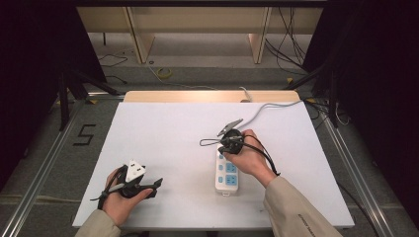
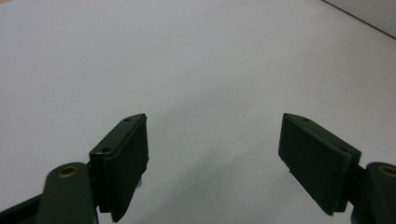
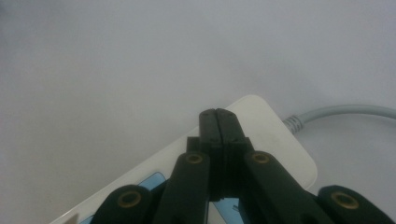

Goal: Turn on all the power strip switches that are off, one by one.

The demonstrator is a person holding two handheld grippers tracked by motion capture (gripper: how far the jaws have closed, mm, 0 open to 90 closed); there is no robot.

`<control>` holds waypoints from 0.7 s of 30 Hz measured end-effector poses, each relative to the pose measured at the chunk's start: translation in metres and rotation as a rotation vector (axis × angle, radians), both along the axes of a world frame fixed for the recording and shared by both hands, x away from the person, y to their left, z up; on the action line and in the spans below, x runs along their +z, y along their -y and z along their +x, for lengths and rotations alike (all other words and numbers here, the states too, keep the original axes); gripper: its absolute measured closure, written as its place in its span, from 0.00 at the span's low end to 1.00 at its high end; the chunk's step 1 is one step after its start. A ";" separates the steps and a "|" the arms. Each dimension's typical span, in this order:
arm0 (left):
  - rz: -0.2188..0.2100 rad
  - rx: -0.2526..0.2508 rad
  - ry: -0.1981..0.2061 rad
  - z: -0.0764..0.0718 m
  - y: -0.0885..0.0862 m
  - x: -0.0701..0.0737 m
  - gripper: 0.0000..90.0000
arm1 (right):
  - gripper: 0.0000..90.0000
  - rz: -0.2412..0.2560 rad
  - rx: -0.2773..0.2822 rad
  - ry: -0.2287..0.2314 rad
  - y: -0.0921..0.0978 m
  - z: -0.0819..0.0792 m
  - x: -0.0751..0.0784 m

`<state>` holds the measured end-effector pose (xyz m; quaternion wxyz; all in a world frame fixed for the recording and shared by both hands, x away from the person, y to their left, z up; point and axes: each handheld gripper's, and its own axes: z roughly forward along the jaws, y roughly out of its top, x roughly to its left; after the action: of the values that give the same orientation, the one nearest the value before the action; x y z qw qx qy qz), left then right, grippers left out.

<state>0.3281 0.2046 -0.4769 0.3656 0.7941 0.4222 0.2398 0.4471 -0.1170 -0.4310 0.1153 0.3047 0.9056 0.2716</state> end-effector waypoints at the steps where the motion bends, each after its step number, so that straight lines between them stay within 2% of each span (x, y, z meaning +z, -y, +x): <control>1: 0.000 0.000 0.000 0.000 0.000 0.000 0.27 | 1.00 -0.004 0.001 -0.004 0.000 0.000 -0.001; 13: 0.000 -0.001 0.000 0.000 0.000 0.000 0.27 | 1.00 -0.036 0.003 -0.021 -0.003 0.004 -0.008; 21: 0.000 -0.001 0.000 0.000 0.000 0.000 0.27 | 1.00 -0.041 0.010 -0.024 -0.005 0.005 -0.010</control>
<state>0.3281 0.2048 -0.4769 0.3656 0.7945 0.4216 0.2396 0.4524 -0.1122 -0.4406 0.1094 0.3008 0.9138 0.2501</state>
